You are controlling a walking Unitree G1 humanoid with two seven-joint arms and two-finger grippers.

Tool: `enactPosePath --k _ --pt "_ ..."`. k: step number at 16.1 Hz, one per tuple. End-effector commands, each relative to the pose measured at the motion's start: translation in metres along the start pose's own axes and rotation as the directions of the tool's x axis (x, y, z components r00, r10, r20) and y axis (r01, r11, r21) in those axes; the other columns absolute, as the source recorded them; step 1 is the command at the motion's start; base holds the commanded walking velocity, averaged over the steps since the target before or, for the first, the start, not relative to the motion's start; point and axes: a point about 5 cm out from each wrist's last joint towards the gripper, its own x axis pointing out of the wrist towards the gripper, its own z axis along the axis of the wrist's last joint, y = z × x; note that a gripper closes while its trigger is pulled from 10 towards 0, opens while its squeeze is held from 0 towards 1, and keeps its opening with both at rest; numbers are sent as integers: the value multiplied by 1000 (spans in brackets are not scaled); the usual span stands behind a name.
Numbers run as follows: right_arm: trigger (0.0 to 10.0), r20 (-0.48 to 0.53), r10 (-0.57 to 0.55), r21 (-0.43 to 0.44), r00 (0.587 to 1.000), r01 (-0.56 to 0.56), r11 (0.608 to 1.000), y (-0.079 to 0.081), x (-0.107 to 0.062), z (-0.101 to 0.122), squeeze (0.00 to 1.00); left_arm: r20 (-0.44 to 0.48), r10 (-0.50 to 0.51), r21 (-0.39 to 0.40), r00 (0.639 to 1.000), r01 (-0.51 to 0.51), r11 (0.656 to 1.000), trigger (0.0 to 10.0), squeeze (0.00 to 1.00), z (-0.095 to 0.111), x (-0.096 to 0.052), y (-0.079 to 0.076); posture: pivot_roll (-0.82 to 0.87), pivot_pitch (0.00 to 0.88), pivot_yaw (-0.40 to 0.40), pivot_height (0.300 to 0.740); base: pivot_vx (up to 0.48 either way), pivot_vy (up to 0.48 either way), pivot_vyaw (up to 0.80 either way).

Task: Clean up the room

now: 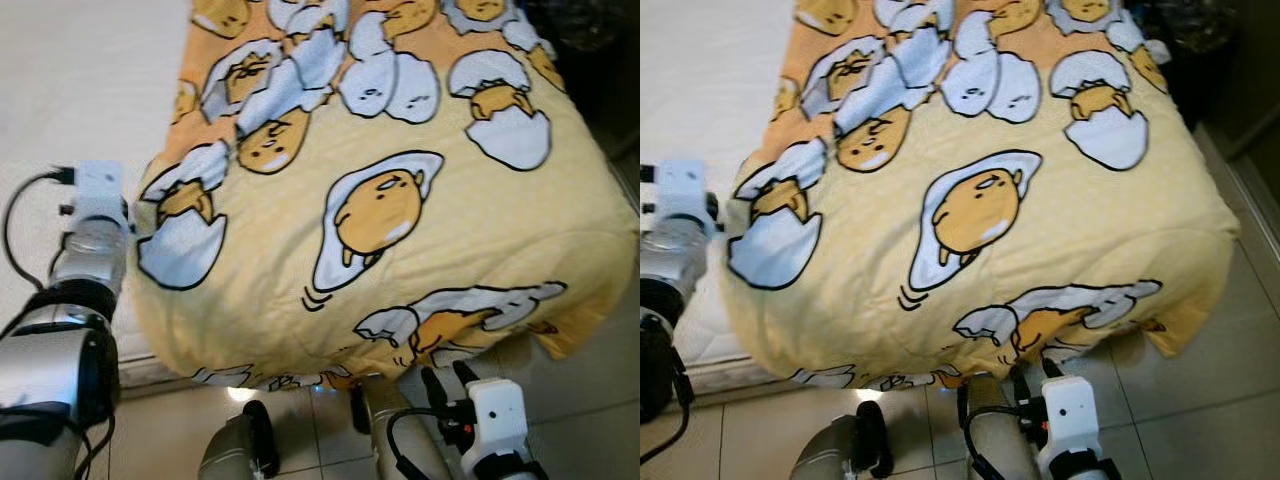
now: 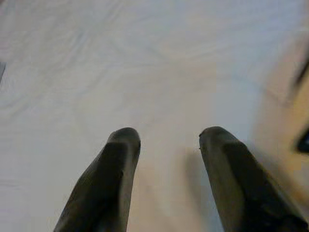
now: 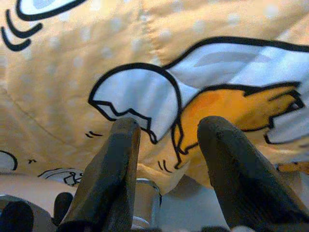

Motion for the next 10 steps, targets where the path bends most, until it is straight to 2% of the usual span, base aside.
enactPosePath --k 1,2,3,4,5,7,8,10 --pt "10000 -14 5 6 1000 -5 1000 0 1 -5 0 -43 -18 -77 999 14 997 10000 1000 -10 -1 0 -250 260 33 740 0 0 0" --pt "10000 -9 5 7 1000 -5 1000 0 4 -5 0 -41 -33 -92 999 29 995 10000 1000 -11 -2 -3 -244 250 36 740 0 0 0" --pt "10000 5 -1 10 1000 1 1000 -2 11 -3 0 -20 -99 -134 995 96 986 10000 1000 -13 -4 -14 -232 237 39 740 0 0 0" --pt "10000 13 -3 13 1000 2 1000 -3 18 -2 0 -9 -139 -133 990 136 982 10000 1000 -18 -7 -22 -208 211 44 740 0 0 0" --pt "10000 27 -5 15 1000 5 1000 -3 27 -1 0 -15 -192 -117 981 189 975 10000 0 -33 -13 -33 -186 182 49 740 0 0 0" --pt "10000 45 -21 35 999 20 999 -6 42 2 0 -16 -232 -139 972 228 964 10000 0 -51 -21 -42 -163 151 53 740 0 0 0" --pt "10000 57 -35 50 998 32 998 -8 50 5 0 -16 -258 -180 966 251 951 10000 0 -61 -27 -48 -155 139 54 740 0 0 0" --pt "10000 102 -58 67 993 51 996 -14 75 18 0 83 -319 -229 944 330 916 10000 0 -60 -39 -68 -117 70 49 740 0 0 0"
